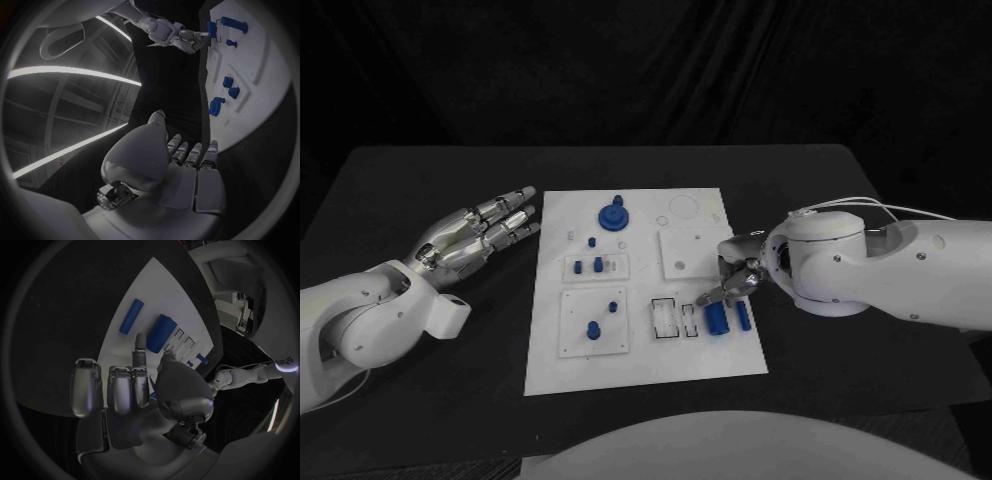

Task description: Assemble the parts on the task board

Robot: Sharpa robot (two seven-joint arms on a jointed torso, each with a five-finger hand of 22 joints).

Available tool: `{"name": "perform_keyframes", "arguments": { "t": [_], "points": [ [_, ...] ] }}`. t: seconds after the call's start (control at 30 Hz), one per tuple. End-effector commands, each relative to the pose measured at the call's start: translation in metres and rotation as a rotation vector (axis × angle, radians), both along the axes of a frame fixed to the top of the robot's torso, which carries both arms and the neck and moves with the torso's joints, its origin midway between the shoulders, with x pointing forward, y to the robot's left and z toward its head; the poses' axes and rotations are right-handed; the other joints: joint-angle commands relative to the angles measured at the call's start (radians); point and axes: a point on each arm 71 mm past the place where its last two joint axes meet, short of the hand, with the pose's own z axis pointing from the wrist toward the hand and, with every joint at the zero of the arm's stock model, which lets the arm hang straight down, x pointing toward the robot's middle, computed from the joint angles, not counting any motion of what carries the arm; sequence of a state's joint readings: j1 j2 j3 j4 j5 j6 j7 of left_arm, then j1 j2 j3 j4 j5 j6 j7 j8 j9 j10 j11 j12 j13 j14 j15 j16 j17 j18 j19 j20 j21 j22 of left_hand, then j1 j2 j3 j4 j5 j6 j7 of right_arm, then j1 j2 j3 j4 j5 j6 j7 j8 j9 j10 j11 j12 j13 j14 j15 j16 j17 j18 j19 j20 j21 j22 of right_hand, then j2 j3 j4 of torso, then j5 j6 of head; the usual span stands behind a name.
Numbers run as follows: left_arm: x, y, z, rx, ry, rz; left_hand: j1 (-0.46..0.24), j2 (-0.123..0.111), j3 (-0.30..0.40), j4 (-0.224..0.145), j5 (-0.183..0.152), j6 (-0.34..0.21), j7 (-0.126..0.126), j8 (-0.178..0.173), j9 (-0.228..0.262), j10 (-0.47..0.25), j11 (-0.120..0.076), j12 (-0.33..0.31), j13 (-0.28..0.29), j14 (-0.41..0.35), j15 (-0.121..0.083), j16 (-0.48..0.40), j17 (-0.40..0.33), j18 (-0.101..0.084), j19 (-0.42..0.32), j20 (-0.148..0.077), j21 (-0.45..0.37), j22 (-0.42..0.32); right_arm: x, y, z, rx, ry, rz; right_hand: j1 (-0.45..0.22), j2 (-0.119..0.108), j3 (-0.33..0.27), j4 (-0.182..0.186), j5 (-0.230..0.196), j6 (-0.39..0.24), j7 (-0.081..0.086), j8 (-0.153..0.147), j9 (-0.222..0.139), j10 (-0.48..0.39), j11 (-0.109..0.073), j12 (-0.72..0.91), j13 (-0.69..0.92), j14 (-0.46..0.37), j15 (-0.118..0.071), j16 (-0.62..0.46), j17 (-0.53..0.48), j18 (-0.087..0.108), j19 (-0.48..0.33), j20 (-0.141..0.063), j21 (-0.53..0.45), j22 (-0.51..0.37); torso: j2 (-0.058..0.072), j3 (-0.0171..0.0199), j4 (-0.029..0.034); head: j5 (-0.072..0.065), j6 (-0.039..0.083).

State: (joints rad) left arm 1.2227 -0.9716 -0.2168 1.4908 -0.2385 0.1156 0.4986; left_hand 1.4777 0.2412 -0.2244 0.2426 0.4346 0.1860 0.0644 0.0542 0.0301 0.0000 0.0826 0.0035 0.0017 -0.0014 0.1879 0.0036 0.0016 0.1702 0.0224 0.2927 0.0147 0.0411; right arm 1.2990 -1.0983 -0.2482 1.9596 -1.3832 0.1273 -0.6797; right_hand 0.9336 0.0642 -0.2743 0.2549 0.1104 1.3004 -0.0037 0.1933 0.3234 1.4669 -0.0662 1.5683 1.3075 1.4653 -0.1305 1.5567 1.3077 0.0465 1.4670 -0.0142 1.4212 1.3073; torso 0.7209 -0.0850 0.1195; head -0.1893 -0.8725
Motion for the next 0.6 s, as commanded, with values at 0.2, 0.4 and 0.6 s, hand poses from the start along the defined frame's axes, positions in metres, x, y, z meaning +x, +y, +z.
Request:
{"name": "perform_keyframes", "arguments": {
  "t": [0.2, 0.4, 0.6],
  "points": [
    [-0.0006, -0.002, -0.0001, -0.014, 0.001, -0.006, 0.01, -0.003, 0.001, -0.007, 0.004, 0.001, 0.001, 0.004, 0.001, 0.001, 0.004, -0.003, -0.001, 0.002, 0.002, -0.003, -0.001, 0.0, 0.004, -0.001, 0.004, -0.001, -0.0026, 0.0003, -0.0046, -0.034, -0.002, 0.003, 0.013, -0.001, 0.007, 0.003, -0.008, 0.0, 0.006, -0.014, -0.004, 0.104, 0.0, 0.002, 0.263, 0.094, 0.004, -0.011, 0.203, -0.005, 0.03, 0.0, -0.015, 0.208, 0.0, -0.0006, 0.0002, 0.0, 0.0],
    [-0.0008, -0.0017, -0.0005, -0.011, 0.004, -0.006, 0.009, -0.003, 0.001, -0.007, 0.004, 0.001, 0.002, 0.004, 0.001, 0.001, 0.004, -0.003, -0.001, 0.002, 0.002, -0.003, -0.001, 0.001, 0.003, -0.001, 0.003, -0.002, -0.002, 0.0019, -0.0072, -0.022, -0.007, -0.001, 0.037, -0.006, 0.016, -0.003, 0.005, -0.009, 0.008, -0.029, -0.007, 0.104, 0.001, 0.002, 0.263, 0.089, 0.009, -0.022, 0.179, -0.001, 0.021, 0.006, -0.033, 0.202, 0.001, 0.0001, 0.0004, 0.002, 0.0],
    [-0.0011, -0.0017, -0.0009, -0.009, 0.008, -0.007, 0.009, -0.003, 0.001, -0.007, 0.004, 0.001, 0.002, 0.004, 0.001, 0.001, 0.004, -0.003, -0.001, 0.002, 0.002, -0.003, -0.001, 0.001, 0.003, -0.001, 0.003, -0.002, -0.0015, 0.003, -0.0105, -0.026, 0.006, 0.002, 0.066, -0.015, 0.023, -0.011, 0.059, -0.028, 0.016, -0.05, -0.011, 0.104, 0.007, 0.002, 0.263, 0.085, 0.015, -0.033, 0.154, 0.005, 0.009, 0.011, -0.062, 0.193, 0.0, -0.0002, 0.0004, 0.002, 0.0]
  ]
}}
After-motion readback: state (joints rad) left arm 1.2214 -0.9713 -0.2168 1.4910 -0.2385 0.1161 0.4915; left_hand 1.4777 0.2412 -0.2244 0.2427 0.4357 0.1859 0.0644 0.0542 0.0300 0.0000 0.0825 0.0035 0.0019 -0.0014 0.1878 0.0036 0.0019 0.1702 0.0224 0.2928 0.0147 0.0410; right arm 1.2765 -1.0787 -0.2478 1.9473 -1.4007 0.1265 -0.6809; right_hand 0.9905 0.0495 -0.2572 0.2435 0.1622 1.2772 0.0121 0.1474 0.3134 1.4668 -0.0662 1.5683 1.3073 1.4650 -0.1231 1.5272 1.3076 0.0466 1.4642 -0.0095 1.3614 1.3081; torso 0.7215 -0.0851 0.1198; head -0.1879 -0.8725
